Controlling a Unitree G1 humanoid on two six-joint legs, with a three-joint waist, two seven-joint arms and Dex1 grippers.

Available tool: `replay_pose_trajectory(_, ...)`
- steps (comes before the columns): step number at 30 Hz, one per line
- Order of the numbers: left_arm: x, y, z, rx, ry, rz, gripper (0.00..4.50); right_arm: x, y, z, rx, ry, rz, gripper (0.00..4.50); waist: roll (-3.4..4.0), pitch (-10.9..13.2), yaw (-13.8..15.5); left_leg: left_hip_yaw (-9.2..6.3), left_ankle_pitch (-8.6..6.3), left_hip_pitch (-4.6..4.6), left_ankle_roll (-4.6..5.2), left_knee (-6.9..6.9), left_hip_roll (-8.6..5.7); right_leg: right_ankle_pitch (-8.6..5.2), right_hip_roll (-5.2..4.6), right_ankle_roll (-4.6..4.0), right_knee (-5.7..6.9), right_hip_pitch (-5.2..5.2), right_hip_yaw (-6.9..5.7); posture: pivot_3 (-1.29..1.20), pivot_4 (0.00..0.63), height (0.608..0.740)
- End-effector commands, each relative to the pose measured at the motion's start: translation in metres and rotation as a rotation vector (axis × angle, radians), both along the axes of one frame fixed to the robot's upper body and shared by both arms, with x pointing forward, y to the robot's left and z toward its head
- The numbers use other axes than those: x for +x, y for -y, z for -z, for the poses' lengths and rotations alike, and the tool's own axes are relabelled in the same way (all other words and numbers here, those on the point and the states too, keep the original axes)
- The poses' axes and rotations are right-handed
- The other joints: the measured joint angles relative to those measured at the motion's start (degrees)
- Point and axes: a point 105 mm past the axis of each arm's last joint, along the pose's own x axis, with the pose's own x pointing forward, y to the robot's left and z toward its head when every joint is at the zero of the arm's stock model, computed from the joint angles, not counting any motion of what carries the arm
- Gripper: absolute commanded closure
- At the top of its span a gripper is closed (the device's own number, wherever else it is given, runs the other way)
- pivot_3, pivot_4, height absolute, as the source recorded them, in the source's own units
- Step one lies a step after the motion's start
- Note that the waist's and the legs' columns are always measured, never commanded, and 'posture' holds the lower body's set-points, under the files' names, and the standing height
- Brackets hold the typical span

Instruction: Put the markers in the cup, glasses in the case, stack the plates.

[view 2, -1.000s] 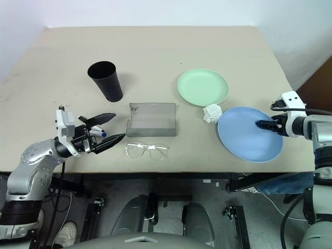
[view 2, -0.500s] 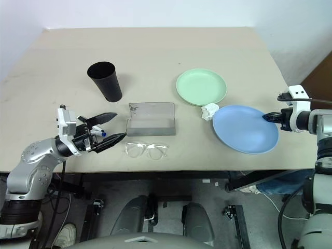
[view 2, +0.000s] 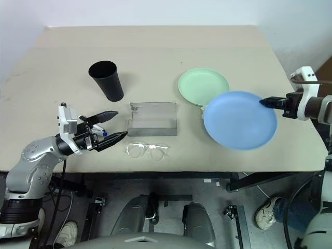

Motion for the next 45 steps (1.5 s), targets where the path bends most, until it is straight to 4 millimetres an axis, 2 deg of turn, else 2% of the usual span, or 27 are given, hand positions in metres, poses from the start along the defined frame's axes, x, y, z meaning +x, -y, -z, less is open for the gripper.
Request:
replay_pose_trajectory(1, -0.004, 0.005, -0.012, -0.015, 0.041, 0.021, 0.00, 0.001, -0.012, -0.047, 0.063, 0.163, -0.049, 4.47, 0.03, 0.02, 0.00, 0.00, 0.00, -0.01, 0.00, -0.02, 0.00, 0.00, 0.00, 0.00, 0.00, -0.02, 0.00, 0.00, 0.150, 0.707)
replay_pose_trajectory(3, -0.003, 0.005, -0.012, -0.015, 0.040, 0.020, 0.00, 0.008, -0.018, -0.058, 0.092, 0.200, -0.041, 4.47, 0.06, 0.04, -0.11, 0.01, 0.01, -0.02, 0.00, -0.05, 0.00, 0.00, 0.00, 0.00, -0.01, -0.04, 0.01, 0.00, 0.150, 0.707)
replay_pose_trajectory(6, -0.002, 0.004, -0.012, -0.018, 0.041, 0.015, 0.00, 0.028, -0.038, -0.068, 0.100, 0.241, -0.028, 4.47, 0.08, 0.05, -0.59, 0.07, 0.02, 0.01, -0.01, -0.09, 0.01, 0.00, 0.02, 0.00, 0.00, -0.07, 0.08, 0.00, 0.150, 0.707)
replay_pose_trajectory(10, -0.001, 0.003, -0.013, -0.018, 0.043, 0.009, 0.00, 0.060, -0.058, -0.070, 0.087, 0.254, 0.061, 4.47, 0.09, 0.05, -0.35, 0.11, 0.23, 0.00, -0.22, -0.11, 0.01, 0.00, 0.03, 0.00, 0.02, -0.10, 0.08, 0.00, 0.150, 0.707)
replay_pose_trajectory(15, -0.003, 0.005, -0.013, -0.021, 0.044, 0.005, 0.00, 0.095, -0.092, -0.060, 0.057, 0.239, 0.114, 4.47, 0.09, 0.07, -0.19, 0.28, 0.28, -0.08, -0.15, -0.14, 0.00, 0.00, 0.04, 0.00, 0.02, -0.20, 0.19, 0.00, 0.150, 0.707)
replay_pose_trajectory(17, -0.003, 0.005, -0.013, -0.022, 0.045, 0.003, 0.00, 0.106, -0.096, -0.057, 0.046, 0.251, 0.180, 4.47, 0.08, 0.07, -0.09, 0.30, 0.30, -0.09, -0.12, -0.14, -0.01, 0.00, 0.05, 0.00, 0.03, -0.23, 0.20, 0.00, 0.150, 0.707)
replay_pose_trajectory(22, -0.004, 0.005, -0.014, -0.022, 0.051, -0.011, 0.00, 0.119, -0.092, -0.035, 0.018, 0.214, 0.335, 4.47, 0.07, 0.08, 0.02, 0.33, 0.34, -0.13, -0.05, -0.12, -0.02, 0.00, 0.05, 0.01, 0.05, -0.23, 0.21, 0.00, 0.150, 0.707)
replay_pose_trajectory(27, -0.007, 0.003, -0.014, -0.022, 0.053, -0.030, 0.00, 0.121, -0.084, -0.016, -0.044, 0.185, 0.399, 4.47, 0.09, 0.09, -0.33, 0.37, 0.38, -0.11, -0.05, -0.12, -0.02, 0.00, 0.06, 0.02, 0.23, -0.32, 0.31, 0.00, 0.150, 0.707)
replay_pose_trajectory(36, -0.007, 0.001, -0.011, -0.025, 0.052, -0.040, 0.00, 0.123, -0.090, -0.005, -0.074, 0.167, 0.406, 4.47, 0.09, 0.09, -0.45, 0.48, 0.43, -0.10, -0.08, -0.13, 0.01, 0.00, 0.09, 0.01, 0.43, -0.50, 0.49, 0.00, 0.150, 0.707)
replay_pose_trajectory(39, -0.006, -0.001, -0.008, -0.025, 0.050, -0.040, 0.00, 0.124, -0.097, -0.003, -0.111, 0.173, 0.365, 3.76, 0.09, 0.09, -0.40, 0.54, 0.44, -0.12, -0.07, -0.13, 0.01, 0.00, 0.08, 0.01, 0.49, -0.57, 0.54, 0.00, 0.150, 0.707)
replay_pose_trajectory(45, -0.006, -0.001, -0.006, -0.025, 0.050, -0.033, 0.00, 0.126, -0.099, -0.008, -0.166, 0.216, 0.360, 1.76, 0.09, 0.09, -0.46, 0.71, 0.52, -0.15, -0.06, -0.12, 0.01, 0.00, 0.06, 0.01, 0.78, -0.82, 0.72, 0.00, 0.150, 0.707)
